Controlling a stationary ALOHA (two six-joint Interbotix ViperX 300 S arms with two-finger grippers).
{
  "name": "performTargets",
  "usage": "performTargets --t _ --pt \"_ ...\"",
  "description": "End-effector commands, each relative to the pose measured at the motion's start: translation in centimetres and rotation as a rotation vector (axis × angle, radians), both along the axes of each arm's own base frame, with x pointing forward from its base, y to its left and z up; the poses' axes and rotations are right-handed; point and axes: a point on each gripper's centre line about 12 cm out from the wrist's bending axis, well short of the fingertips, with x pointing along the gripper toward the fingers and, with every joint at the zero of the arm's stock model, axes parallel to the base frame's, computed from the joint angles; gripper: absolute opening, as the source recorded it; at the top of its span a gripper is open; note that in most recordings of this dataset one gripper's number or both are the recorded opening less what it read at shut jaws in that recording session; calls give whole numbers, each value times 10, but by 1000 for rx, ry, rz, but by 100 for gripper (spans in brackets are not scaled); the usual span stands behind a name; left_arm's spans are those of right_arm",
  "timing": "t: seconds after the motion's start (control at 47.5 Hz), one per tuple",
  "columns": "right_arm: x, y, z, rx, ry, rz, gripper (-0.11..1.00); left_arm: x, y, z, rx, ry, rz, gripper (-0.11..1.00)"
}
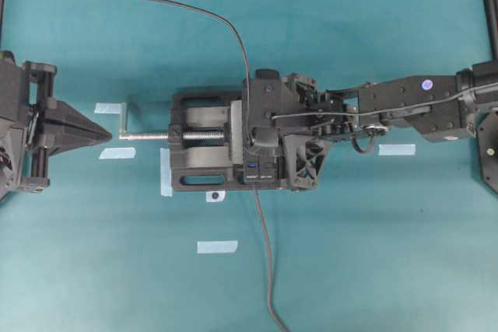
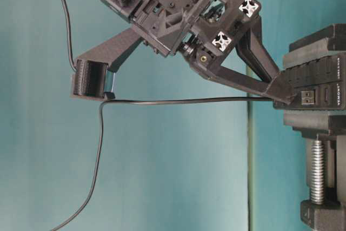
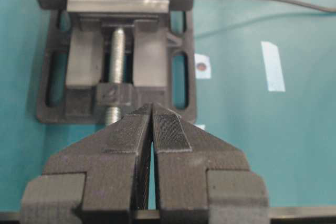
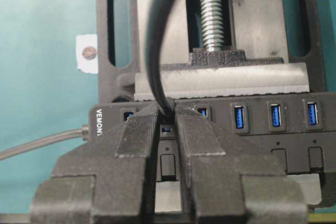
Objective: Insert the USB into the second port from the front of the fixed hub.
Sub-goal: 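Shift the held plug along the hub and align it with the second port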
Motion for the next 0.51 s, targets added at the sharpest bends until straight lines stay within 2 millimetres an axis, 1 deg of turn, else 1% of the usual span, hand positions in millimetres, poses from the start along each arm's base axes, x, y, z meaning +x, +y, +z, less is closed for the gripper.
performTargets --t 0.0,0.484 --pt "1 1 8 1 -21 0 8 4 0 7 0 -21 0 0" --pt "0 2 7 2 -8 0 8 3 0 6 -3 -20 1 0"
